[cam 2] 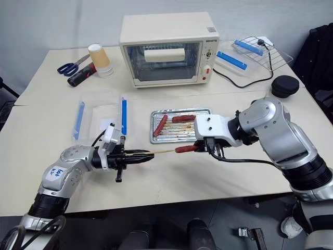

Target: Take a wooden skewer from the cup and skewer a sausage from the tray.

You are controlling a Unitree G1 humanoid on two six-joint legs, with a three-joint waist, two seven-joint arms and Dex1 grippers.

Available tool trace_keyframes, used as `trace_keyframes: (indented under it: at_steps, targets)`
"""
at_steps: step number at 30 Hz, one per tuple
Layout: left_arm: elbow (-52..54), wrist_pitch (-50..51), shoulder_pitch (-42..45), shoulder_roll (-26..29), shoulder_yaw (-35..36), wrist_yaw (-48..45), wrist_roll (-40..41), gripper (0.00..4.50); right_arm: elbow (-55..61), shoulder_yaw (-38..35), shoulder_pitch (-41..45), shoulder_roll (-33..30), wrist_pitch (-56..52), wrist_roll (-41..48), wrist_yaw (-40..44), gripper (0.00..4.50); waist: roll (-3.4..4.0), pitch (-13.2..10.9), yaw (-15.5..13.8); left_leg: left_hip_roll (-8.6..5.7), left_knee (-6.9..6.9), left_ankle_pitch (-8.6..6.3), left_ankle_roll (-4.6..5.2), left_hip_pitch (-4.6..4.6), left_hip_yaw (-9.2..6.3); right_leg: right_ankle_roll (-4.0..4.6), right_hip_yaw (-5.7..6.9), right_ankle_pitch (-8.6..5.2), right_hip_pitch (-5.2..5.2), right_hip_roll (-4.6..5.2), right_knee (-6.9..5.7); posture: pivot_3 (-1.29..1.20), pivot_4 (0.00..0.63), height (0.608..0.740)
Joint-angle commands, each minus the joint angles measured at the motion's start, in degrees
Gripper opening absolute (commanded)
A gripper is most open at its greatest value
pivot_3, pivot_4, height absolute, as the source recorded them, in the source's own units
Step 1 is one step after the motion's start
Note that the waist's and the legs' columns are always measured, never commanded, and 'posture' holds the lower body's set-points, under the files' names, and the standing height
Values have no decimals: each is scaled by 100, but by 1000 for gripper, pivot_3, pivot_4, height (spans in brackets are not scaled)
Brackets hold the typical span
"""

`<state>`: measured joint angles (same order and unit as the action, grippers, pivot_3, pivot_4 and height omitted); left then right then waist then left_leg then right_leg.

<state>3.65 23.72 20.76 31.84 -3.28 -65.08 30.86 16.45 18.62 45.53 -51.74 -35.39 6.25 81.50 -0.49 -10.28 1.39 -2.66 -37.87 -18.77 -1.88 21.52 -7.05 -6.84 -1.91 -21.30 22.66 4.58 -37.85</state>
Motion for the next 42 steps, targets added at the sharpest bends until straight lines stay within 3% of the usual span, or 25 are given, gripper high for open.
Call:
trace_keyframes:
  at_steps: [1, 42]
  targets:
    - [146, -26, -21, 13, 6, -3, -24, 0, 180, -32, 99, -6, -3, 91, -17, 569, 0, 0, -1, 0, 0, 0, 0, 0, 0, 0, 0, 0, 0, 0, 0, 0, 150, 740]
    - [-263, 122, 924, -1292, -932, 228, -732, 0, 516, 568, 638, 484, -565, -70, -181, 569, 0, 0, -24, -3, -7, 0, 0, 1, 1, 0, 1, 0, 0, 0, -4, 0, 150, 740]
